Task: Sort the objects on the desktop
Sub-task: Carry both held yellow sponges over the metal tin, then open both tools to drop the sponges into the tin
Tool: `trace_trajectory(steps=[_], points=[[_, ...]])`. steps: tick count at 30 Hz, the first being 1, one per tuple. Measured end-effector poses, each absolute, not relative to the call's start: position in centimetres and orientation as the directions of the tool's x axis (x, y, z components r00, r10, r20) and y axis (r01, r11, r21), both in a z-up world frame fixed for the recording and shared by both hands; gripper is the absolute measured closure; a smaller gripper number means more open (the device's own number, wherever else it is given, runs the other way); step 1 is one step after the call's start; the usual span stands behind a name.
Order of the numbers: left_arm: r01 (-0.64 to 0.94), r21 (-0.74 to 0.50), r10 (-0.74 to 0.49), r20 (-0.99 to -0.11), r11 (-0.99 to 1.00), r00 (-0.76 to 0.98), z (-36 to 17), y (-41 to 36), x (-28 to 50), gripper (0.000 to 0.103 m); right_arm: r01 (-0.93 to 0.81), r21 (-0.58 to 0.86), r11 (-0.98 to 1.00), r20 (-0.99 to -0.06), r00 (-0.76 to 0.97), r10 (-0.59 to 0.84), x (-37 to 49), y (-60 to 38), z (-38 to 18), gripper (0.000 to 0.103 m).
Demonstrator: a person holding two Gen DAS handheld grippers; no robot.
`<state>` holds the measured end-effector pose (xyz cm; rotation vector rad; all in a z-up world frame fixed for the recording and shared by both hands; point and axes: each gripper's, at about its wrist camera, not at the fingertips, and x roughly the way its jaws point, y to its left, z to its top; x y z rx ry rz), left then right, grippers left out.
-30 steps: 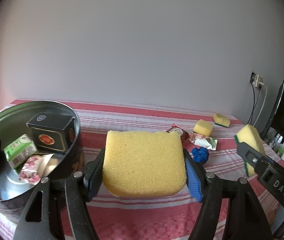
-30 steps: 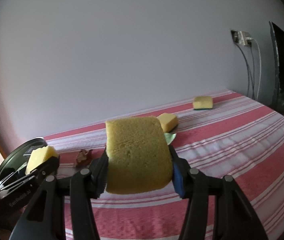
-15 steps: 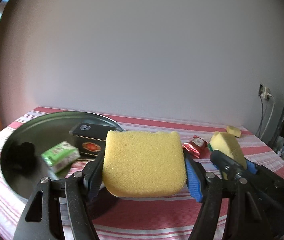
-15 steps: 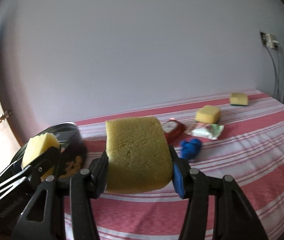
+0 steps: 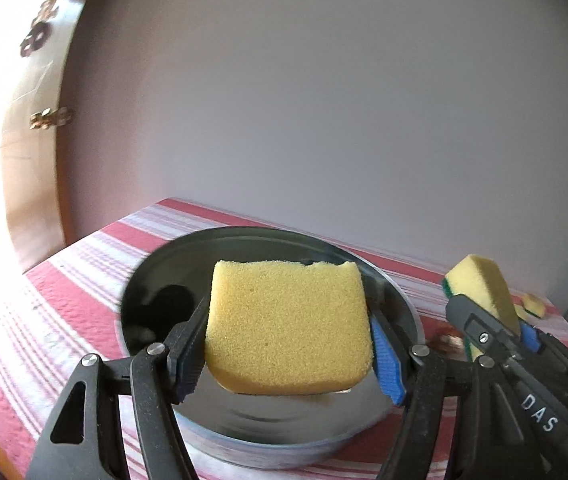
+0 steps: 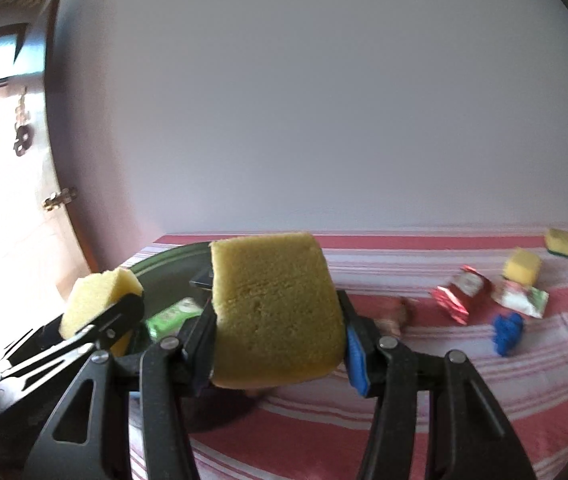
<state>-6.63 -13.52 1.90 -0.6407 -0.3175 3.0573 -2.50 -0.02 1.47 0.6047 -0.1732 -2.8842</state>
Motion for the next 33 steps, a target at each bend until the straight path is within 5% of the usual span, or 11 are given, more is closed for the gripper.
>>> trace_trajectory(steps=[16,33], points=[[0.160,-0.225,-0.031,-0.488,-0.961,-0.872,-0.3,-18.2,-10.8,0.031,0.222,0.081,-0.972,-0.383,-0.893,-0.236,-7.7,-7.1,4.2,0.049],[0.203,-0.178,-0.070,-0.562,-0.963,-0.824,-1.5,-18.9,-13.0,0.031,0.290,0.117,-0.950,-0.600,-0.742,-0.300,-16.7,-11.6,3.9,0.047]])
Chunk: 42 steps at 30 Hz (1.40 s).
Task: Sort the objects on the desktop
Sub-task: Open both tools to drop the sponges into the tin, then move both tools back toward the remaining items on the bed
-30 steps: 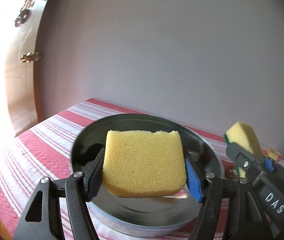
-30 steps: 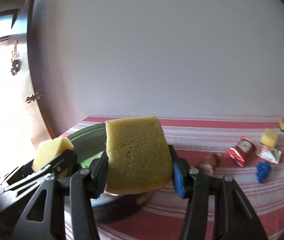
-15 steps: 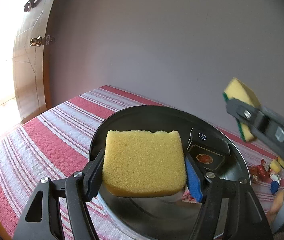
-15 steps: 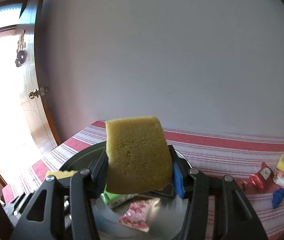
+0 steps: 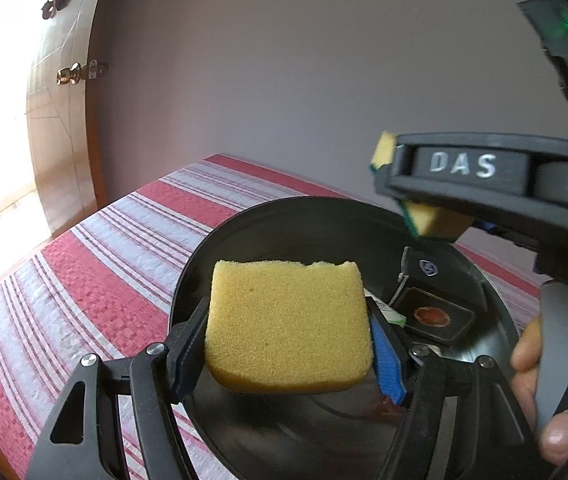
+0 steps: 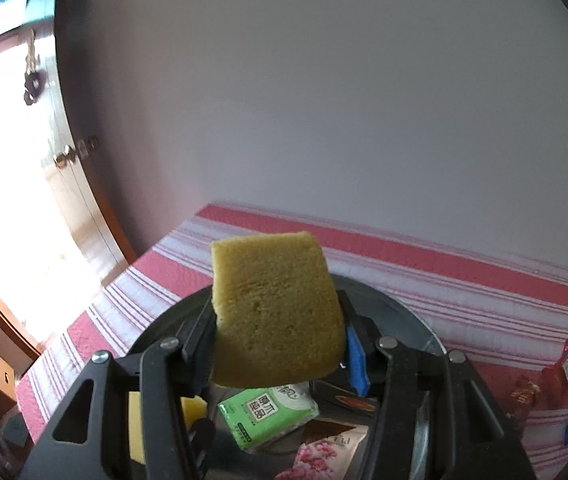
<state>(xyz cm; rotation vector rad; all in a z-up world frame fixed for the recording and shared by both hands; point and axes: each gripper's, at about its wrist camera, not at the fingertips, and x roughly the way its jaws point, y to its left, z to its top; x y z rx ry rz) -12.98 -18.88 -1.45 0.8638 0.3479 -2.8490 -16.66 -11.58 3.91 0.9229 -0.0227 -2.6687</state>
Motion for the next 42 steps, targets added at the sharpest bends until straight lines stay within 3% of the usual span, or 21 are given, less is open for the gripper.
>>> trace_trajectory(steps=[1,4,8,11,20,28,36,42], points=[[0.203,-0.169,-0.075,-0.564,-0.964,-0.823,-1.5,-18.9,-13.1,0.029,0.298,0.130,-0.946,-0.621,-0.719,-0.312,-17.2,-11.7,3.5,0.045],[0.195,-0.158,-0.073,-0.568,-0.968,-0.820,-1.4,-18.7,-13.3,0.024,0.290,0.183,-0.939,-0.632,-0.697,-0.339,-17.7,-11.4,2.7,0.016],[0.223,-0.146,-0.112,-0.539,-0.964,-0.835,-1.0,-18.4,-12.7,0.005,0.260,0.187,-0.947,-0.574,-0.754,-0.321,-16.3,-9.9,3.3,0.011],[0.233,-0.142,-0.132,-0.507,-0.962,-0.852,-1.0,-18.2,-12.0,0.004,0.225,0.215,-0.950,-0.492,-0.816,-0.304,-14.2,-8.1,3.9,0.002],[0.323,-0.113,-0.250,-0.420,-0.940,-0.873,-1.0,-17.7,-10.4,0.004,0.112,0.256,-0.960,-0.297,-0.936,-0.189,-9.2,-3.9,3.6,0.000],[0.372,-0.117,-0.300,-0.397,-0.921,-0.868,-0.6,-18.0,-9.9,0.004,-0.031,0.197,-0.980,-0.263,-0.965,-0.022,-7.0,-1.2,2.7,0.000],[0.361,-0.031,-0.340,-0.269,-0.932,-0.901,0.2,-15.8,-8.1,0.001,-0.135,0.173,-0.976,-0.257,-0.962,0.087,-5.5,1.2,2.0,0.000],[0.355,-0.015,-0.337,-0.274,-0.935,-0.901,0.2,-15.5,-8.0,0.001,-0.141,0.143,-0.980,-0.215,-0.971,0.108,-4.2,2.9,1.7,0.000]])
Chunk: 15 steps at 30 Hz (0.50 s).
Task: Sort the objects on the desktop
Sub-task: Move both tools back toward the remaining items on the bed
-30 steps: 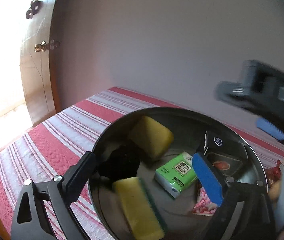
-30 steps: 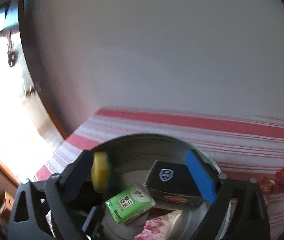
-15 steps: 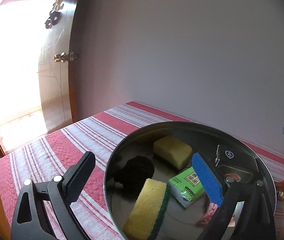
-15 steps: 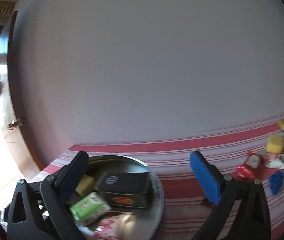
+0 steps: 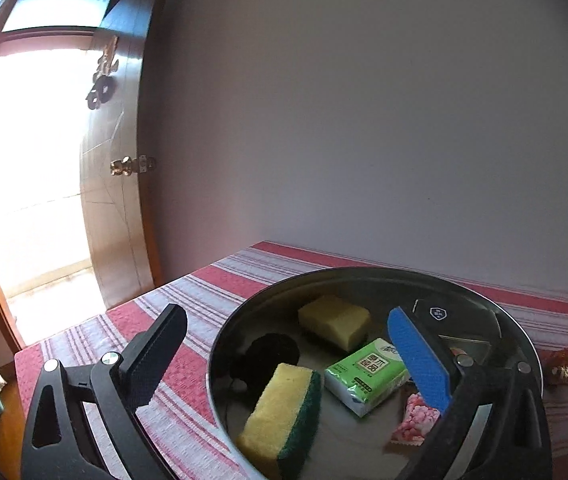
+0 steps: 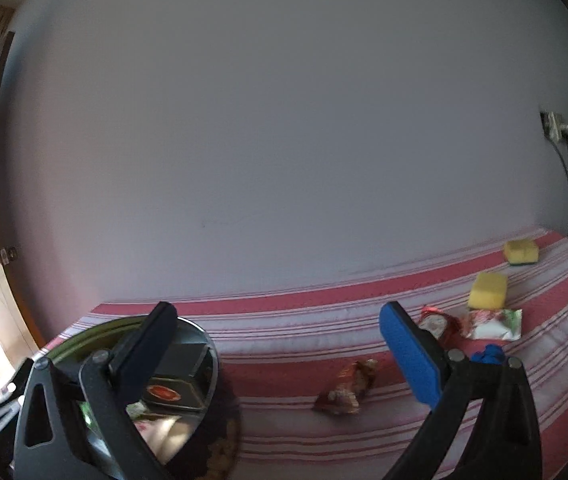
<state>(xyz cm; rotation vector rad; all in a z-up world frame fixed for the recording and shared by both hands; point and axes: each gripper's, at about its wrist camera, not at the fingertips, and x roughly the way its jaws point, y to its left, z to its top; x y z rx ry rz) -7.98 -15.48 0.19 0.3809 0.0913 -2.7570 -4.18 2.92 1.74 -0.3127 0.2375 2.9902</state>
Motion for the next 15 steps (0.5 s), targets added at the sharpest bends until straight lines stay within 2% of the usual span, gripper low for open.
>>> trace_trajectory(steps=[15], points=[[0.395,-0.008,-0.379,-0.268,-0.919,-0.886,-0.2,-15.0,-7.2,0.001,-0.192,0.063,-0.979,-0.183,-0.967,0.177,-2.5,4.9,1.7,0.000]])
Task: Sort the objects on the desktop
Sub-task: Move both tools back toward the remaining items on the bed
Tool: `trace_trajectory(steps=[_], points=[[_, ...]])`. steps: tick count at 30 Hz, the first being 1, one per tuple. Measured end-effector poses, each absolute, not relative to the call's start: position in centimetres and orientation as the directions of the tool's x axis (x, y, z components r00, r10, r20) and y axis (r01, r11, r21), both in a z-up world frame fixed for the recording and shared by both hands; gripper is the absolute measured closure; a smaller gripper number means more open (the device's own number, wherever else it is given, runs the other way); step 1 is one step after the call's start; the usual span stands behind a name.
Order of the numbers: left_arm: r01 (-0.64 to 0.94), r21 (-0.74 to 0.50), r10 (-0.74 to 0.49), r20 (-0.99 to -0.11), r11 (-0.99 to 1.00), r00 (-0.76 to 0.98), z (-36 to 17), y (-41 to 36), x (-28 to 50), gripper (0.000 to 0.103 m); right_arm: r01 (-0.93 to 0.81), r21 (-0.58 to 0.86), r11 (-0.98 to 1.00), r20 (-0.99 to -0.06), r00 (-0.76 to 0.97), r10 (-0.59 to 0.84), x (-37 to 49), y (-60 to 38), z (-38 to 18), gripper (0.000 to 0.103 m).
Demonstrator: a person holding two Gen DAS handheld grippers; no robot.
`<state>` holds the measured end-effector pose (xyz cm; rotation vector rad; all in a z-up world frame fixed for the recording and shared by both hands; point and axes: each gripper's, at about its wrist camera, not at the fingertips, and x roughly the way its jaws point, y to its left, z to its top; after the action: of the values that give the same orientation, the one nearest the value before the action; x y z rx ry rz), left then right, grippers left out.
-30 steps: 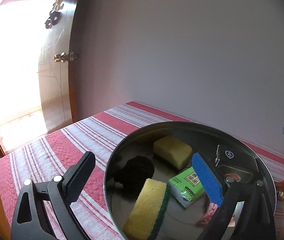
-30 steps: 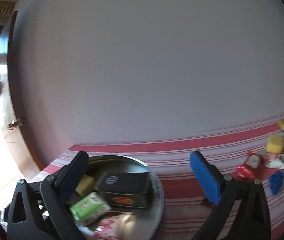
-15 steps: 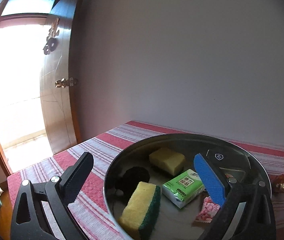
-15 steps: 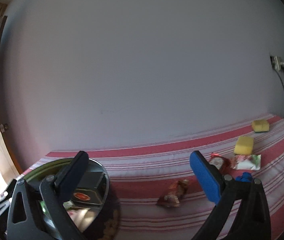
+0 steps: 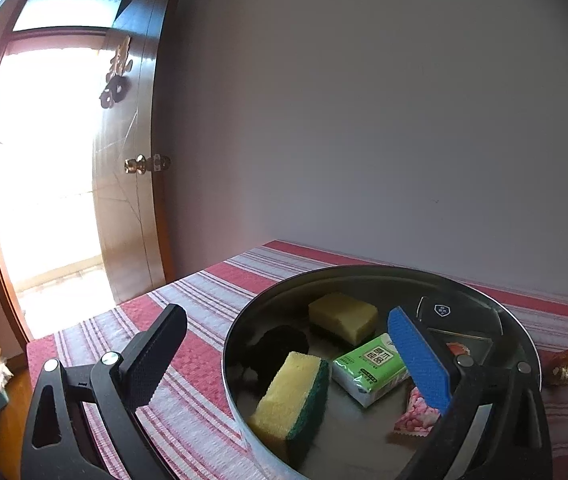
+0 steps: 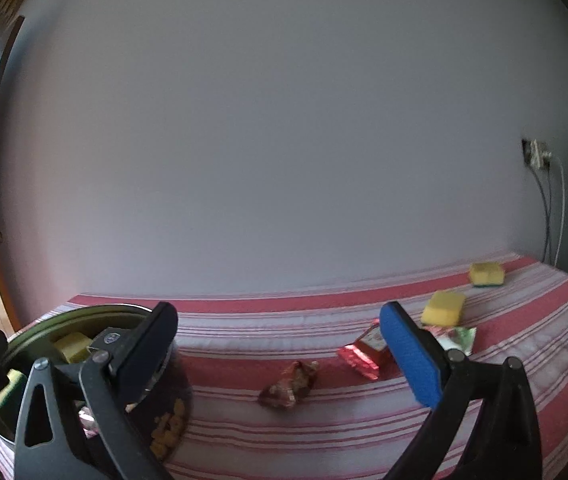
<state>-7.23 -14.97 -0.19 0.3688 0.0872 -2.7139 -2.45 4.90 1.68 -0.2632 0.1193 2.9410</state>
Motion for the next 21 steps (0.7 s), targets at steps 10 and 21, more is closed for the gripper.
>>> trace_trajectory(steps=[10,21], points=[[0.363,0.008,-0.351,-0.272,-0.932,-0.896,-0.3,-14.2,-6.9,0.001,-0.216,-0.005,-0.976,-0.168,-0.962,0.213,-0.9,7.4,1.8,0.000],[0.216,0.012,-0.212,-0.256,-0.976,-0.943,-0.2,-10.9,-5.6,0.001,-0.326,-0.038,-0.945,-0.231,-0.917,0.326,-0.2,13.7,1.6,0.000]])
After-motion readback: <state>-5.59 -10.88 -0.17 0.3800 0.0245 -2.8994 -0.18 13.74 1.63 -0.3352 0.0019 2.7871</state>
